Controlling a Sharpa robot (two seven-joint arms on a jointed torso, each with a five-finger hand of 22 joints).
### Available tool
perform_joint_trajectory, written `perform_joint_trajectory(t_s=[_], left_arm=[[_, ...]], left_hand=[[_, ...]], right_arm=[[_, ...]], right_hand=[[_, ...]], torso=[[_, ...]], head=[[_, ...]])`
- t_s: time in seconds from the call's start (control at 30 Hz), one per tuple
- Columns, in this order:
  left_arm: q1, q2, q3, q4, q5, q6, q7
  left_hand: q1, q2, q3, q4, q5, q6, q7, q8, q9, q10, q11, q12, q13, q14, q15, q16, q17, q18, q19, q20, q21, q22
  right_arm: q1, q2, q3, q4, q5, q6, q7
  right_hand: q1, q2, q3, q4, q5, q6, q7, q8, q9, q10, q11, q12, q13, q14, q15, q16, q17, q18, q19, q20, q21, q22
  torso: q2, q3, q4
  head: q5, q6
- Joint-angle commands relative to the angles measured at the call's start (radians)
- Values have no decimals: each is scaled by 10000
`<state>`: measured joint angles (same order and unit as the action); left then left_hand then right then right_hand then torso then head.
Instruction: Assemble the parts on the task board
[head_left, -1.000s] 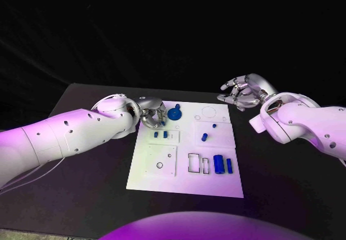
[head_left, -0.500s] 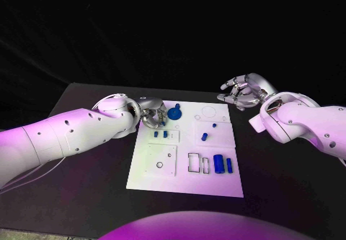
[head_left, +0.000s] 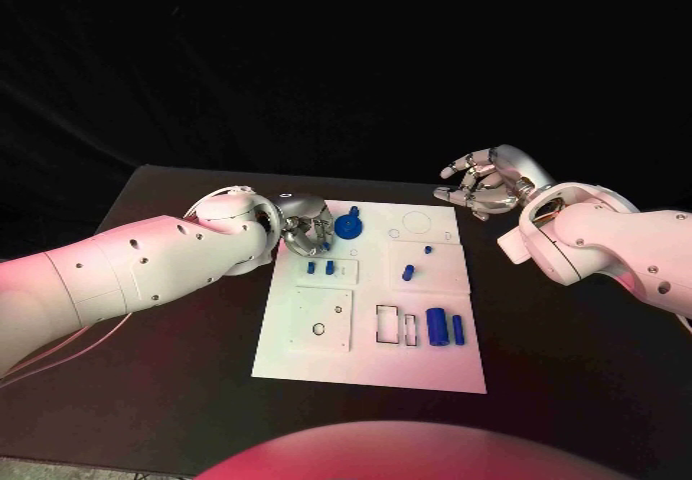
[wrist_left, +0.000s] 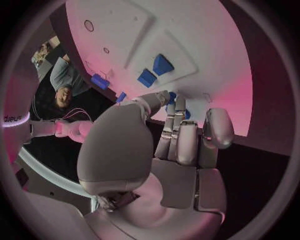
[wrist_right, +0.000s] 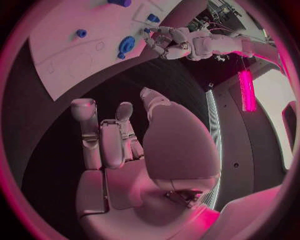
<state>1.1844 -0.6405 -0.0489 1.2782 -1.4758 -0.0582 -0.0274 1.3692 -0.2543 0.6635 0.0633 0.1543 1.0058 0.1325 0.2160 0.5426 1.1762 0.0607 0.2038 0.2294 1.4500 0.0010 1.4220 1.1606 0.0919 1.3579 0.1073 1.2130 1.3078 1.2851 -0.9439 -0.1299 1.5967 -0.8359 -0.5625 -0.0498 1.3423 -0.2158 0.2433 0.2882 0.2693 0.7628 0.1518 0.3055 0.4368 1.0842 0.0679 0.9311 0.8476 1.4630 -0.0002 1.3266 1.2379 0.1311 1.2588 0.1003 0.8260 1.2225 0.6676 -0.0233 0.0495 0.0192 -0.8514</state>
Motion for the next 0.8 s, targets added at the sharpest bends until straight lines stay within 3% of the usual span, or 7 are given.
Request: perform_joint_trajectory(t_s=[0.03, 0.8], left_arm=[[-20, 0, -22, -2, 21, 212, -81], [-22, -53, -21, 27, 42, 52, -139]], left_hand=[[-158, -35, -32, -65, 53, -335, 44, -210, -87, -83, 148, -187, -11, -303, 60, -256, -541, -93, -220, 51, -234, 1518], [-433, -196, -91, -80, 193, -1029, -53, -574, -260, -260, 261, -425, 33, -522, 163, -354, -883, -62, -351, 162, -375, 1479]], right_arm=[[-5, 2, 1, -1, -50, 55, 76], [-6, 7, 1, -36, -58, 112, 39]], right_hand=[[-48, 25, 58, -11, 62, -4, -34, 68, -2, 25, -26, 25, 0, -27, -60, -19, 10, 62, -51, 16, -36, -1], [-57, 4, 80, -15, 58, -22, -39, 124, -11, 8, -33, 34, -43, -27, -67, -32, 11, 67, -54, 9, -84, -9]], torso=[[-9, -1, -1], [-4, -3, -5]], head=[[-1, -1], [12, -14]])
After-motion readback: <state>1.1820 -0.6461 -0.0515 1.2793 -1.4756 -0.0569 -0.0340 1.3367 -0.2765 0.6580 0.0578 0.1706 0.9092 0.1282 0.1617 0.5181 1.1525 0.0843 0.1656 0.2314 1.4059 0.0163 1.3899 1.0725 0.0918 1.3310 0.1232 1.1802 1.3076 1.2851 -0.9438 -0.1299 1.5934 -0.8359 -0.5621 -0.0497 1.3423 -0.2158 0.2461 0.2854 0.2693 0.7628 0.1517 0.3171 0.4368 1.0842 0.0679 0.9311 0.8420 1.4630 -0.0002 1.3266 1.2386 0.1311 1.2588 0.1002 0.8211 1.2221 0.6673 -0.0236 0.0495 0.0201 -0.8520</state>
